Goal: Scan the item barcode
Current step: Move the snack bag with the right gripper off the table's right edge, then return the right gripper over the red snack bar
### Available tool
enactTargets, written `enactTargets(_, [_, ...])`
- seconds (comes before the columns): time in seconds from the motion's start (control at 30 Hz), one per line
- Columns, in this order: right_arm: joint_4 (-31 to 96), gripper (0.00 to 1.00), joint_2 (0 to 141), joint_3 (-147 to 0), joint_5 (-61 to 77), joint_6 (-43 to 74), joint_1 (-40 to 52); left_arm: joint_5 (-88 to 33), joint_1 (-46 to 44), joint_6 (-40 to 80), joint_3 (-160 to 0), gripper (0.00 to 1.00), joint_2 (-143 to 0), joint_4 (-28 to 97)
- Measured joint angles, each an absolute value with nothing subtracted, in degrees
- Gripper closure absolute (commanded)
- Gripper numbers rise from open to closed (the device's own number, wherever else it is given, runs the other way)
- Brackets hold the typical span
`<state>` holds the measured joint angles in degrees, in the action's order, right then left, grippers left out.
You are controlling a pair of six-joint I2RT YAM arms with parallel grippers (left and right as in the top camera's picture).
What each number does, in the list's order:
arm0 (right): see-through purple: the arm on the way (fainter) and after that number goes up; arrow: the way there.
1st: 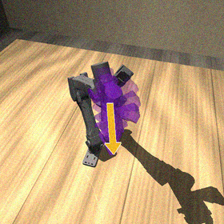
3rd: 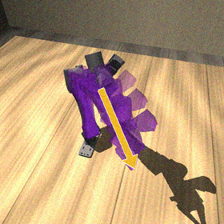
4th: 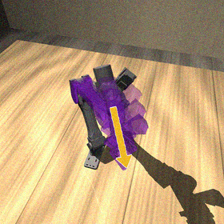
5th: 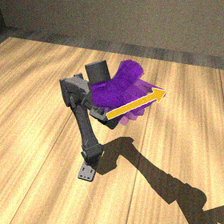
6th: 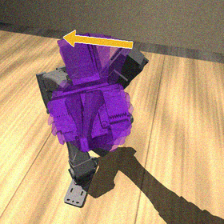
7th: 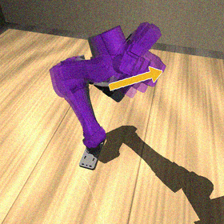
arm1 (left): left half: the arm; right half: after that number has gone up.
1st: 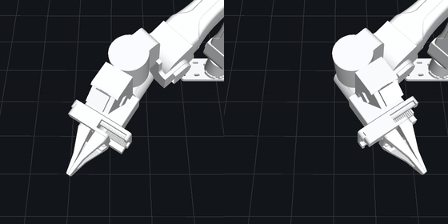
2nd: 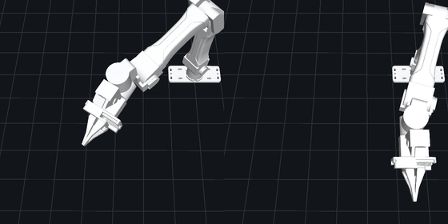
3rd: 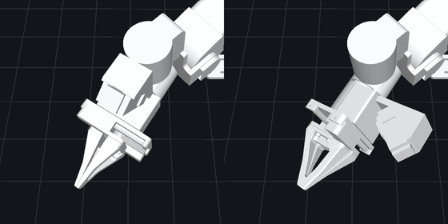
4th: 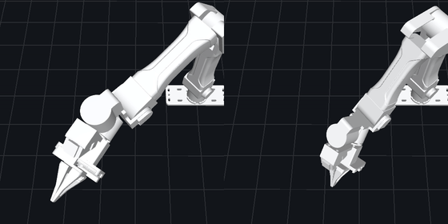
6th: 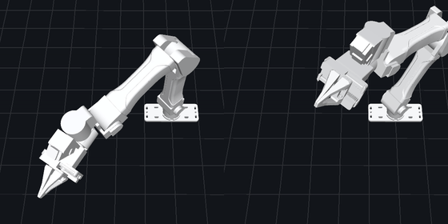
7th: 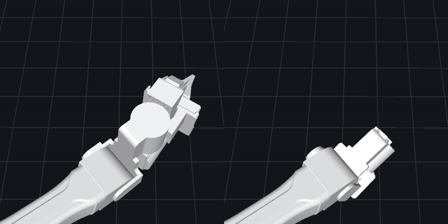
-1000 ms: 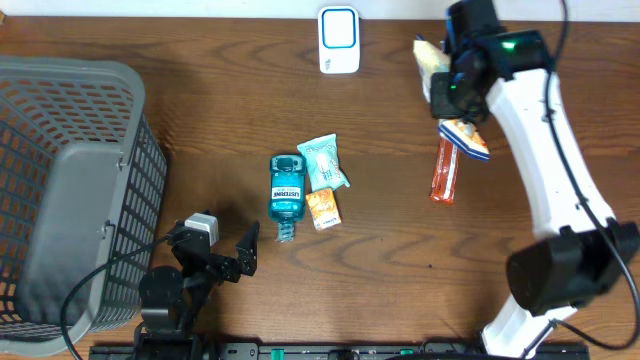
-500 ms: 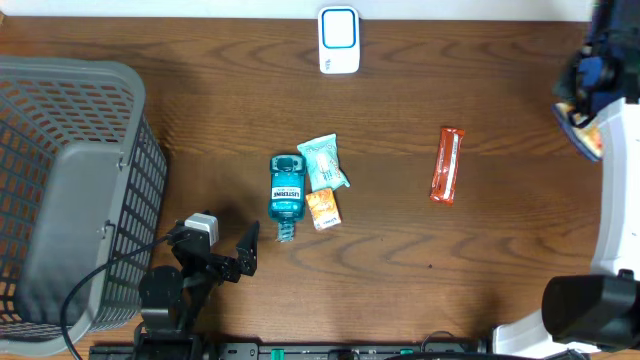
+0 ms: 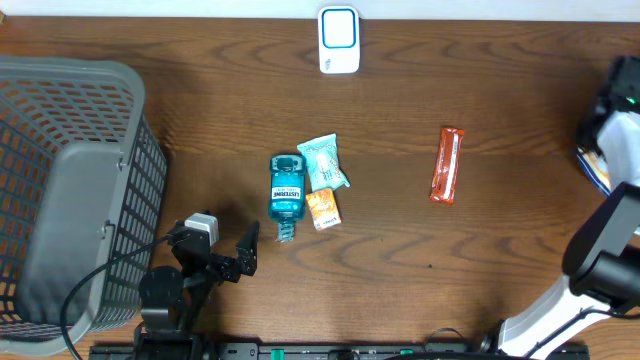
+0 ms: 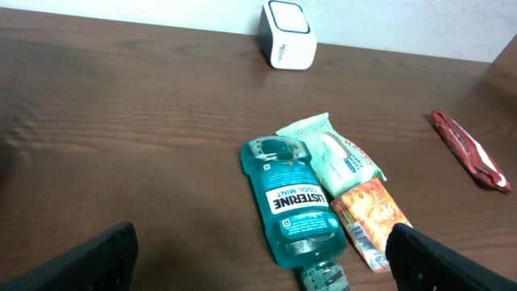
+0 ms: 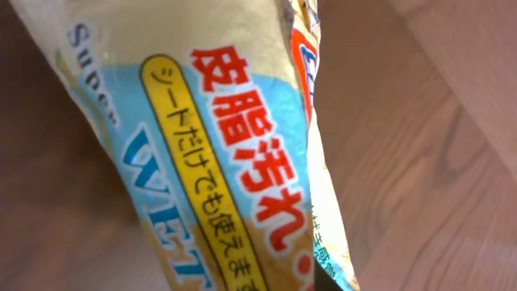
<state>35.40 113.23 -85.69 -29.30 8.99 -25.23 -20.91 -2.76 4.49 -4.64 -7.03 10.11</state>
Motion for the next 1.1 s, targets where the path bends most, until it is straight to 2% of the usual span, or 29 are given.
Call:
enactTargets(0.2, [30.59, 0.67, 114.58, -85.73, -29.15, 7.97, -32.56, -20.93, -2.76, 4.49, -4.64, 0.02, -7.03, 10.11])
enactTargets(0.3, [29.23, 0.6, 114.58, -85.73, -28.23, 7.75, -34.79, -20.93, -2.76, 4.49, -4.64, 0.02, -7.03, 10.13])
enactTargets(0.5, [28.73, 0.39, 114.58, -85.8, -21.89, 7.64, -37.54, -20.93, -2.76, 4.49, -4.64, 0.02, -7.03, 10.13])
enactTargets(0.53, [29.15, 0.28, 114.58, -85.86, -20.34, 7.64, -37.65, -20.91, -2.76, 4.49, -4.64, 0.02, -7.03, 10.11])
enactTargets(0.6, [30.55, 0.02, 114.58, -86.59, -16.84, 7.38, -37.63, -20.91, -2.76, 4.49, -4.64, 0.02, -7.03, 10.11])
enactTargets(0.83, [36.42, 0.01, 113.14, -93.69, -5.48, 8.1, -34.24, -20.93, -2.76, 4.49, -4.64, 0.02, -7.03, 10.11])
enactTargets(1.1, [39.53, 0.01, 100.38, -96.23, -1.65, 10.0, -24.82, -20.91, -2.76, 4.49, -4.64, 0.02, -7.03, 10.13])
